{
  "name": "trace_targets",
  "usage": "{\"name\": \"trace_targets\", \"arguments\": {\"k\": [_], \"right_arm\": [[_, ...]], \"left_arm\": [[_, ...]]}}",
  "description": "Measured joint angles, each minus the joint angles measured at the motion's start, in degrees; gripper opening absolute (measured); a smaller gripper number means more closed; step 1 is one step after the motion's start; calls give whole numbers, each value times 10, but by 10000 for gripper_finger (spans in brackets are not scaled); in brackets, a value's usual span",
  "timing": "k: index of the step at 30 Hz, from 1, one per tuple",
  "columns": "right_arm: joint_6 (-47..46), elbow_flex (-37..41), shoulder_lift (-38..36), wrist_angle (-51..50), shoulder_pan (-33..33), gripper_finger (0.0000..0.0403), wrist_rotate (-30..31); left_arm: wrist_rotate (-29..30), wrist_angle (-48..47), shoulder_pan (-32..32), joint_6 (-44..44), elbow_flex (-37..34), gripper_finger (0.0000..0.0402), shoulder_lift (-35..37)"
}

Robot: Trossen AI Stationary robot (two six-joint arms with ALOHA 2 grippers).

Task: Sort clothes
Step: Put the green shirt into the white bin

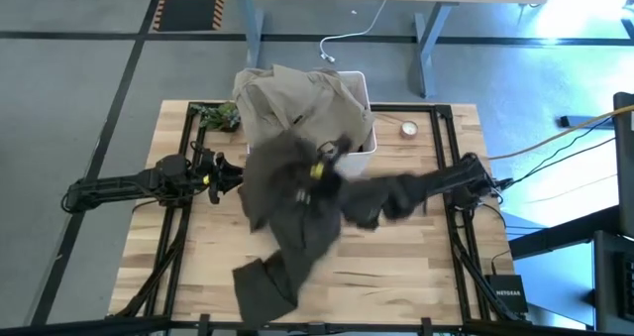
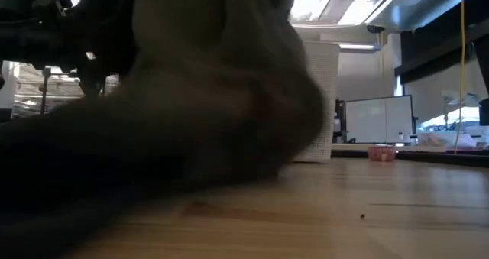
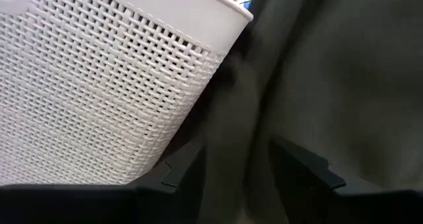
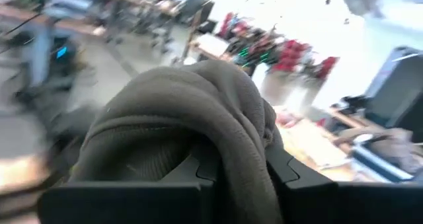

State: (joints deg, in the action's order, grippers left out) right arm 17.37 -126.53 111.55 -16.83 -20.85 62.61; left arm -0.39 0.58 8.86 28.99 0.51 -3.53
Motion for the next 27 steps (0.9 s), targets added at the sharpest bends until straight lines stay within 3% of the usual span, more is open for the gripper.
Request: {"name": "trace_targets", "arguments": {"k": [4, 8, 12, 15, 18, 22, 27], "right_arm": [[88, -85, -3, 52, 52, 53, 0], [240, -62, -37, 292, 105, 53, -9], [311, -63, -52, 340, 157, 53, -27], [279, -63, -49, 221, 200, 53, -11], [153, -62, -35, 21, 247, 53, -48], [-61, -62, -4, -224, 315, 73, -181], [-246, -62, 62, -408, 374, 142, -353]], "left_arm": [[0, 0, 0, 0, 0, 157, 0], [0, 0, 0, 0, 0, 157, 0], [0, 0, 0, 0, 0, 157, 0], [0, 0, 0, 0, 0, 157, 0], [0, 0, 0, 0, 0, 157, 0], [0, 0, 0, 0, 0, 157, 0], [0, 0, 0, 0, 0, 157, 0]]}}
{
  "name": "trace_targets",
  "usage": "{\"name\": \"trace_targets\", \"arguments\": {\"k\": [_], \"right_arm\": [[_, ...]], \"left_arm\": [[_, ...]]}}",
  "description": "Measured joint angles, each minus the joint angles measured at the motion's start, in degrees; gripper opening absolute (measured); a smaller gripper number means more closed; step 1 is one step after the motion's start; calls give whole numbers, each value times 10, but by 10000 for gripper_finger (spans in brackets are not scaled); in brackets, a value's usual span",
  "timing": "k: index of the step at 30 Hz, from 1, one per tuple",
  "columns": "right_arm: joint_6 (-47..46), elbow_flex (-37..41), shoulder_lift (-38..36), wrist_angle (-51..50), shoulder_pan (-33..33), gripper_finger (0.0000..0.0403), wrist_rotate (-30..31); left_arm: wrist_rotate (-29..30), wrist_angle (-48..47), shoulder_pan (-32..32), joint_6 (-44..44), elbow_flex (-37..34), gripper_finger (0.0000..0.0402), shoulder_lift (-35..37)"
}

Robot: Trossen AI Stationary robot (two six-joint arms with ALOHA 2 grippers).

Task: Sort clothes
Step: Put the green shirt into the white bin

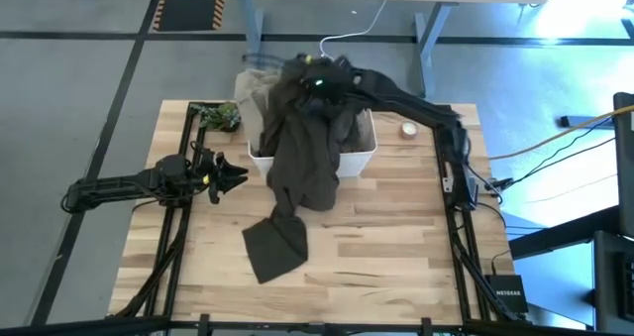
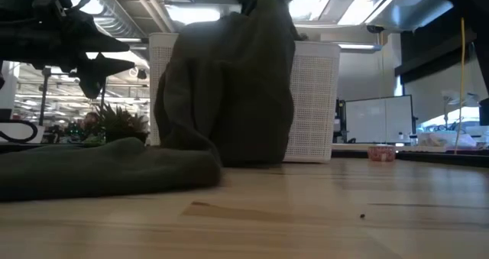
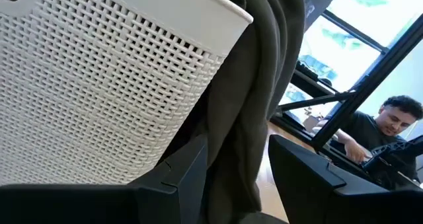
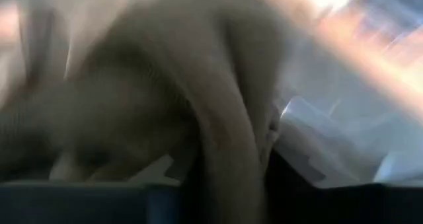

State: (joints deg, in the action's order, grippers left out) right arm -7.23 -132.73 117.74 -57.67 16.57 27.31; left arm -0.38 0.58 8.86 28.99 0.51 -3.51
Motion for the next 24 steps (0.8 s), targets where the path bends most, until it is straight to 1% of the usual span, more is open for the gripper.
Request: {"name": "trace_targets", "arguments": {"k": [2, 4, 6, 8, 11, 14, 19, 21, 24], "right_arm": [[-17, 0, 28, -54, 6, 173, -29], [-19, 1, 38, -97, 8, 200, -51], [-31, 1, 36, -122, 3, 220, -61], [-37, -6, 20, -150, -11, 235, -58], [-43, -13, -15, -170, -54, 246, -18], [-55, -13, -48, -205, -102, 249, 37], [-132, -9, -67, -286, -204, 250, 129], [-172, 10, -68, -323, -254, 250, 169], [-206, 78, -72, -318, -324, 250, 222]], "left_arm": [[0, 0, 0, 0, 0, 157, 0], [0, 0, 0, 0, 0, 157, 0], [0, 0, 0, 0, 0, 157, 0], [0, 0, 0, 0, 0, 157, 0], [0, 0, 0, 0, 0, 157, 0], [0, 0, 0, 0, 0, 157, 0], [0, 0, 0, 0, 0, 157, 0], [0, 0, 0, 0, 0, 157, 0], [0, 0, 0, 0, 0, 157, 0]]}}
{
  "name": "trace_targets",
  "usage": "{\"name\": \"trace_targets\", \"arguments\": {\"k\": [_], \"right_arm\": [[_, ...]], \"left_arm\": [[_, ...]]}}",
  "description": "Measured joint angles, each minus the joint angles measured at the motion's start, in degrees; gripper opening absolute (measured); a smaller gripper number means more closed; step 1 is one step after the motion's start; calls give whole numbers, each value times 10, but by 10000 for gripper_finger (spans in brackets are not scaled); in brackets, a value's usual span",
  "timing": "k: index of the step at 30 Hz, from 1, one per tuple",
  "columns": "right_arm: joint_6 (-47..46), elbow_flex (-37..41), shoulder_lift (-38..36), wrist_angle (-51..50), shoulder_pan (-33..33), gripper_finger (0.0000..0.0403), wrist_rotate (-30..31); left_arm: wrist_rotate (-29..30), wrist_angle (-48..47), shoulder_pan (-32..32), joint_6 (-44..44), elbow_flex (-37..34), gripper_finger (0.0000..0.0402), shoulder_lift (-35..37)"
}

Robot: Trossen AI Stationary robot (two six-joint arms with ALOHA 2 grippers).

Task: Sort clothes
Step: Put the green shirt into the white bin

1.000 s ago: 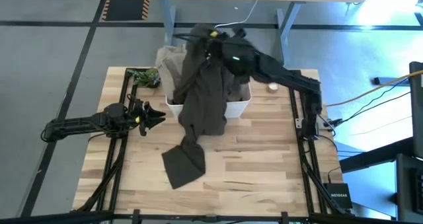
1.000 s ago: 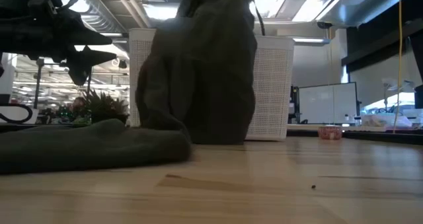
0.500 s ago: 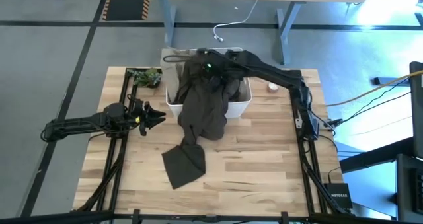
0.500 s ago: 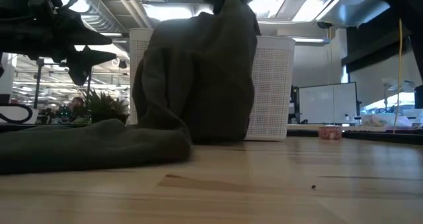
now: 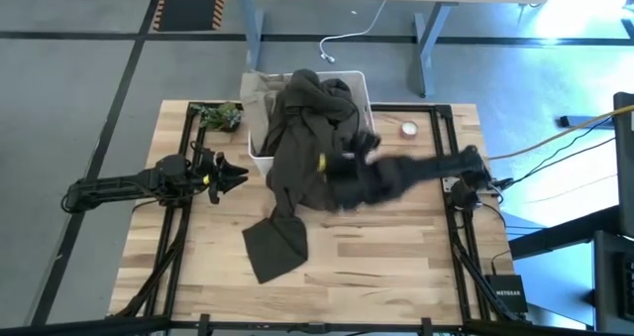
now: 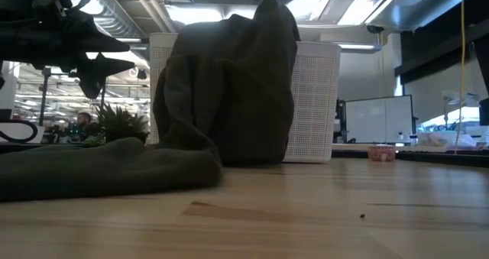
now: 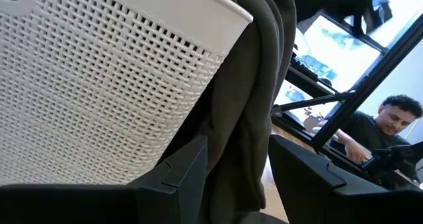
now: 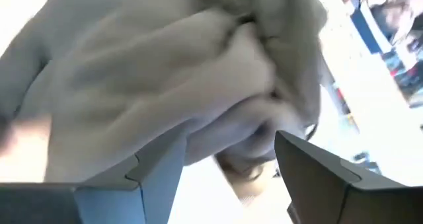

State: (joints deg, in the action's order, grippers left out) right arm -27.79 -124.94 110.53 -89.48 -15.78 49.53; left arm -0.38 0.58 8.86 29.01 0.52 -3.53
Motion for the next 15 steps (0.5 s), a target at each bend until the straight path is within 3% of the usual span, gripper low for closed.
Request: {"name": "trace_targets", "arguments": {"k": [4, 8, 11, 15], "right_arm": [[-105, 99, -7, -6, -60, 250, 50], [-191, 232, -2, 27, -92, 250, 55], [-217, 341, 0, 109, -100, 250, 51], [-211, 478, 0, 294, -86, 250, 78]], "left_arm": [[0, 0, 0, 0, 0, 157, 0], [0, 0, 0, 0, 0, 157, 0], [0, 0, 0, 0, 0, 157, 0], [0, 0, 0, 0, 0, 157, 0]]}}
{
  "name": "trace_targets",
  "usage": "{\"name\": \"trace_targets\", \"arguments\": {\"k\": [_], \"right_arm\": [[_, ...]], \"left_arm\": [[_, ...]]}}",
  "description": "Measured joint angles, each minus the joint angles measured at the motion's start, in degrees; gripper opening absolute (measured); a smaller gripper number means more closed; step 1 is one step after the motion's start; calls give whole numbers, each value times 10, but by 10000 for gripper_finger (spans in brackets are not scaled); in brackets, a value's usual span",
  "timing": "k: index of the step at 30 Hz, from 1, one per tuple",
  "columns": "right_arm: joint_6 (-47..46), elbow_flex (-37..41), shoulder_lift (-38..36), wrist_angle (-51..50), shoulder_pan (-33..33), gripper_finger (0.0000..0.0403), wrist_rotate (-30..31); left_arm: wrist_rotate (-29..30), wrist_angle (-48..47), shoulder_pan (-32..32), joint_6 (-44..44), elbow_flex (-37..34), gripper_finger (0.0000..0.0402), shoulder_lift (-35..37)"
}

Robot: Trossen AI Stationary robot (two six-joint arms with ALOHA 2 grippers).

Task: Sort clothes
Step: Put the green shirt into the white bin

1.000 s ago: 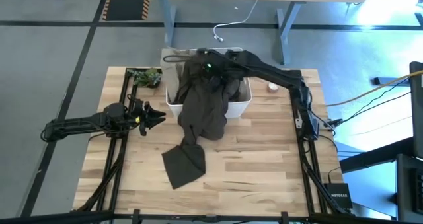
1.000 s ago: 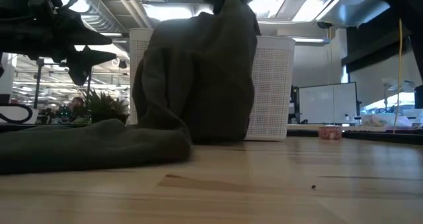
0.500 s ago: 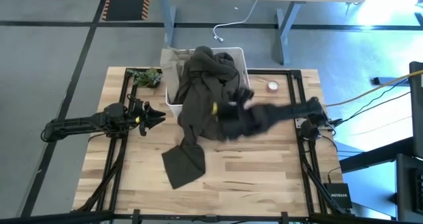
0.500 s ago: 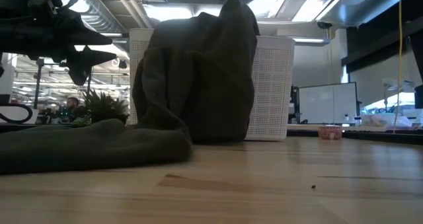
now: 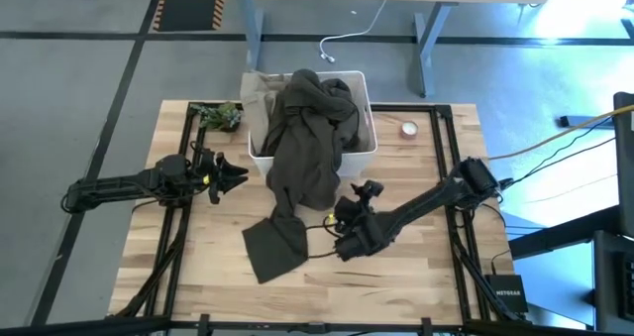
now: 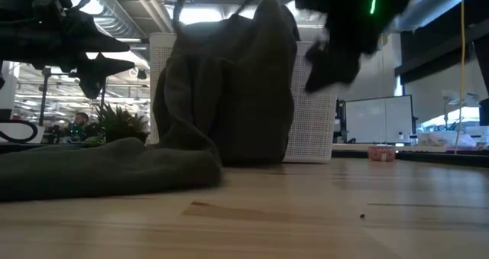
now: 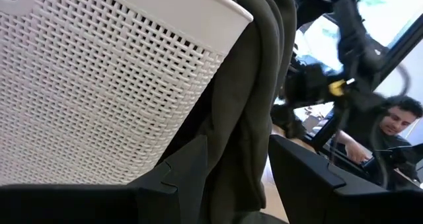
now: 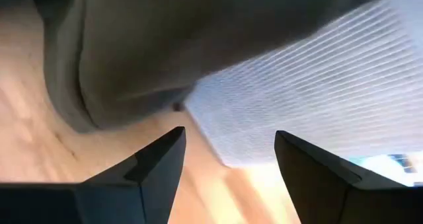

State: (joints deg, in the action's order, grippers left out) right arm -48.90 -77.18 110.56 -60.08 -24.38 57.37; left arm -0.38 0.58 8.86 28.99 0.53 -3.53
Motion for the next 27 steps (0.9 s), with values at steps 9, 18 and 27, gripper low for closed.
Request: {"name": "trace_targets", "arguments": {"k": [9, 18, 27], "right_arm": [[251, 124, 0, 541, 71, 250, -76], [546, 124, -65, 1024, 118, 250, -117], [799, -1, -165, 964, 218, 250, -58]], "left_arm": [[0, 0, 0, 0, 0, 157, 0], [0, 0, 0, 0, 0, 157, 0], [0, 0, 0, 0, 0, 157, 0]]}}
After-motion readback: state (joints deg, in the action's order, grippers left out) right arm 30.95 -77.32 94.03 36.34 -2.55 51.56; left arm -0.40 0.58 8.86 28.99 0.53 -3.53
